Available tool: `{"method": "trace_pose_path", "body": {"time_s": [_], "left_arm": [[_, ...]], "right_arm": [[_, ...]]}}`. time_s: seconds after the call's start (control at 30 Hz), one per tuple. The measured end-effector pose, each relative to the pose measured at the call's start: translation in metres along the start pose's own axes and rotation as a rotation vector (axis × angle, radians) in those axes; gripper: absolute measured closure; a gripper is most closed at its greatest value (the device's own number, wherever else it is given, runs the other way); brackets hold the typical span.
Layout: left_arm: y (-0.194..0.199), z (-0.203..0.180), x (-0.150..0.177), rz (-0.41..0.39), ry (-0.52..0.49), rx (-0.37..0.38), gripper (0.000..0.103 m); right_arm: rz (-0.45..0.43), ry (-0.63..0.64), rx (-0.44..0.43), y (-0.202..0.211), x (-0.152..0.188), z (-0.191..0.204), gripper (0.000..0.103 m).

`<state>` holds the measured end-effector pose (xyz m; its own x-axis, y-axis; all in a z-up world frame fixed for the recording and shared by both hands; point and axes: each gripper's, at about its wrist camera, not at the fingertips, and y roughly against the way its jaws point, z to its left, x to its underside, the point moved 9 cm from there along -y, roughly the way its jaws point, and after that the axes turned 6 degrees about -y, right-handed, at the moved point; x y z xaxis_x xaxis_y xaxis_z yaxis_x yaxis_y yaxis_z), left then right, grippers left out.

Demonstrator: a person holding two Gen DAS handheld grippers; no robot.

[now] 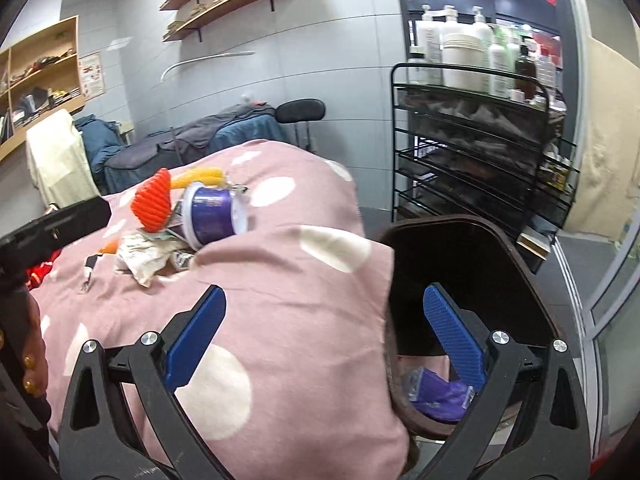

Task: Collect trash
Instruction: 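Move both tools back over the trash pile on the bed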

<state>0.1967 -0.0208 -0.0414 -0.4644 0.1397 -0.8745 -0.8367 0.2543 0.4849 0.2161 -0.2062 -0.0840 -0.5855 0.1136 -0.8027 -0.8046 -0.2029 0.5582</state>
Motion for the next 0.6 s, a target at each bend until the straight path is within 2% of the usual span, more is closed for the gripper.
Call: {"method": "trace_pose_path", "body": {"time_s": [0.27, 0.4, 0.6], "left_arm": [[0.007, 0.058, 0.021, 0.035, 0.077, -0.096, 0.005], [0.010, 0.082, 0.033, 0.054, 0.108, -0.126, 0.005], [0.003, 0.102, 0.043, 0.086, 0.151, -0.117, 0.005]], "right_arm": [[0.049, 0.029, -0.116, -0.022, -0.015, 0.047, 0.005], [0.070, 0.057, -0.143, -0.034, -0.022, 0.065, 0.005], [0.125, 0.067, -0.197, -0.057, -0.028, 0.087, 0.005]]}}
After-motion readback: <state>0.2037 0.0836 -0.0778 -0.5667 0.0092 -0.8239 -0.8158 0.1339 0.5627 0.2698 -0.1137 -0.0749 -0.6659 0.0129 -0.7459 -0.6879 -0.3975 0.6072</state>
